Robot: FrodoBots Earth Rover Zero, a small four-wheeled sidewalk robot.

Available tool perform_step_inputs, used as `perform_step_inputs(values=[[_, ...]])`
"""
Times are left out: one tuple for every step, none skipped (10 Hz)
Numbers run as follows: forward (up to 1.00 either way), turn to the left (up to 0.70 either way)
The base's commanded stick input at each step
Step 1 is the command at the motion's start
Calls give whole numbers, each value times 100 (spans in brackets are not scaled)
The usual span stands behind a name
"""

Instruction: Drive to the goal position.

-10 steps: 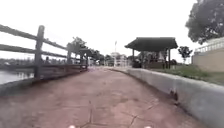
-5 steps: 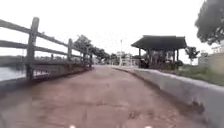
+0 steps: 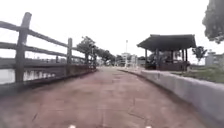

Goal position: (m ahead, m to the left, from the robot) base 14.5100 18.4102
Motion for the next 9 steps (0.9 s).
perform_step_inputs(values=[[100,11],[100,11],[100,-8],[100,-29],[100,-29],[100,-29],[100,-29],[100,-22],[100,11]])
